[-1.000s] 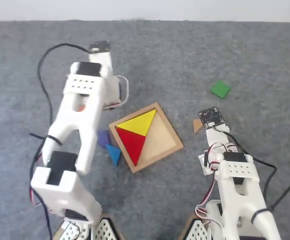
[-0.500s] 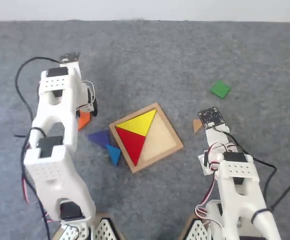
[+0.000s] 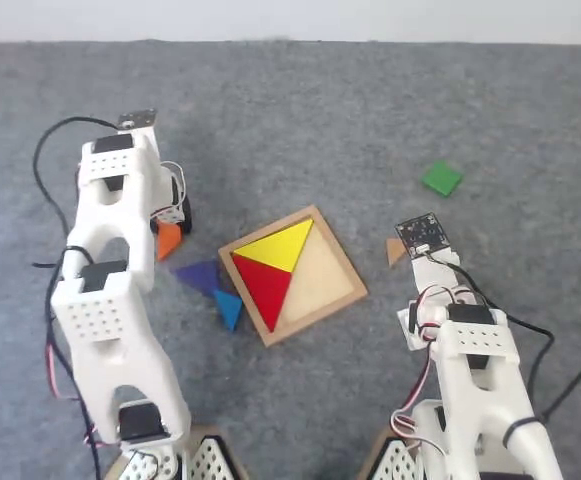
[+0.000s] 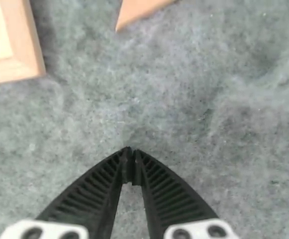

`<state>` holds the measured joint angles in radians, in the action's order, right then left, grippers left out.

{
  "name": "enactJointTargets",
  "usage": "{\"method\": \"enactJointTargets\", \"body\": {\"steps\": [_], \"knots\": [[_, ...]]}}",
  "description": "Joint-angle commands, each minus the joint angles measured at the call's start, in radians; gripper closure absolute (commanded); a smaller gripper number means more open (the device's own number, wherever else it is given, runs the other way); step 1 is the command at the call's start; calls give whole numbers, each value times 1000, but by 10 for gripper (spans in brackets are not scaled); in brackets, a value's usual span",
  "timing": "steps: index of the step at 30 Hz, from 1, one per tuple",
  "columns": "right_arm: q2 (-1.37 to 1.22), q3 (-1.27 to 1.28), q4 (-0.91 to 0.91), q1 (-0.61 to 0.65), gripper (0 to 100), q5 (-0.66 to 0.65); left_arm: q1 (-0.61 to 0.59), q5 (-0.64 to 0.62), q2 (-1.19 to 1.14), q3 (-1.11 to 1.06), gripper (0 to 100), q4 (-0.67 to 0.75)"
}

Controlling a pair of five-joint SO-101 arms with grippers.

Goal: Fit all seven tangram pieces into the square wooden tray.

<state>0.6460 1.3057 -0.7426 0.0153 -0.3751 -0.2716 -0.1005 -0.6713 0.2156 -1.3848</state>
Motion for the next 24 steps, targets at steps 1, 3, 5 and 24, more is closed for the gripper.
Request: {"method": "enactJointTargets", "body": {"steps": [1, 3, 5, 24], "knots": [[33, -3, 19, 10, 992, -11, 18, 14, -11, 21, 930, -21], [35, -3, 19, 10, 992, -11, 31, 29, -11, 19, 963, -37], [35, -3, 19, 10, 992, -11, 51, 31, -2, 19, 978, -51], [33, -3, 19, 10, 992, -9, 89, 17, 230, 76, 908, -184]]}}
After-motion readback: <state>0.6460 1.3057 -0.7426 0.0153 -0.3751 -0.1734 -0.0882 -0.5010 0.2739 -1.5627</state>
